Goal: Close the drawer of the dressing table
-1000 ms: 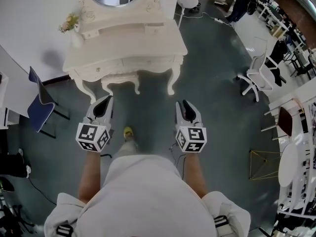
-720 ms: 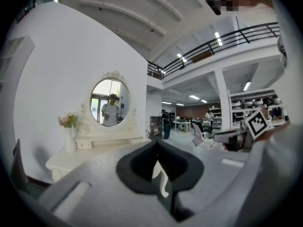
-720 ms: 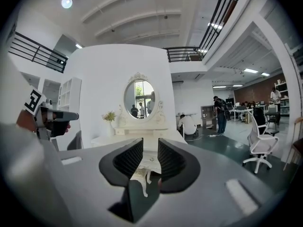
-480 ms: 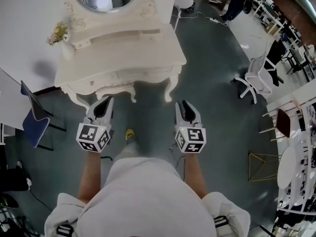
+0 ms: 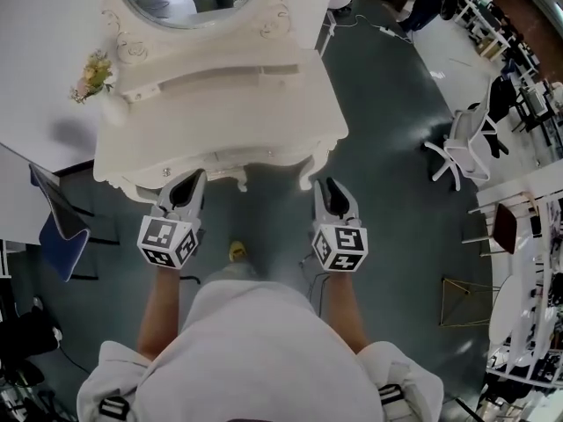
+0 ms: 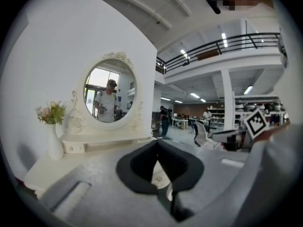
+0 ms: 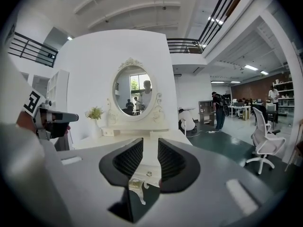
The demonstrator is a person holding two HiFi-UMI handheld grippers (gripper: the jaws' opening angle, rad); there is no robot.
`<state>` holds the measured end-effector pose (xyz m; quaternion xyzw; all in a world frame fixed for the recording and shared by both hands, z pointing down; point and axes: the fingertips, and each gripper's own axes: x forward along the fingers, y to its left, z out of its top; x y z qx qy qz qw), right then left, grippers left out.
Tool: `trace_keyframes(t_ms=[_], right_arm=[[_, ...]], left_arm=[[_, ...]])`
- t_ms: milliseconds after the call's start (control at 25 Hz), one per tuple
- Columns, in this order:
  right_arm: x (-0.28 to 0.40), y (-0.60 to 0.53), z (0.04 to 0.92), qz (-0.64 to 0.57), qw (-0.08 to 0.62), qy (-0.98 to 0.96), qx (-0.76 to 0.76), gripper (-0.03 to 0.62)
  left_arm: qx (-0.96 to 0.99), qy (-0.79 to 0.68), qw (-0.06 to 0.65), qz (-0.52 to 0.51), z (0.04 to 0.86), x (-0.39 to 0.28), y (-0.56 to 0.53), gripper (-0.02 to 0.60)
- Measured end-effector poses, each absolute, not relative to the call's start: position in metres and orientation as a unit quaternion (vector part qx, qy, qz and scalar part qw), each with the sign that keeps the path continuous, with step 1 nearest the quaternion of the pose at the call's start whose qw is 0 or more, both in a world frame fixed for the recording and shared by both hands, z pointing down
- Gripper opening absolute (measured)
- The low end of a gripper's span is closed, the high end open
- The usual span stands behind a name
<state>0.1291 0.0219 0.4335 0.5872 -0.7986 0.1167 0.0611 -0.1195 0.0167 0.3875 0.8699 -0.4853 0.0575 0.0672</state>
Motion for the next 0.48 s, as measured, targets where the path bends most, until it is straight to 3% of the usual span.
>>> trace_keyframes(t_ms=[480], right_arm=[[0.083,-0.071,0.433,0.118,0.069,-0.785,0.605,0.084]], left_arm=[[0.886,-0.454,0.076,0.056,0.394,-0.154,-0.083,0.000]])
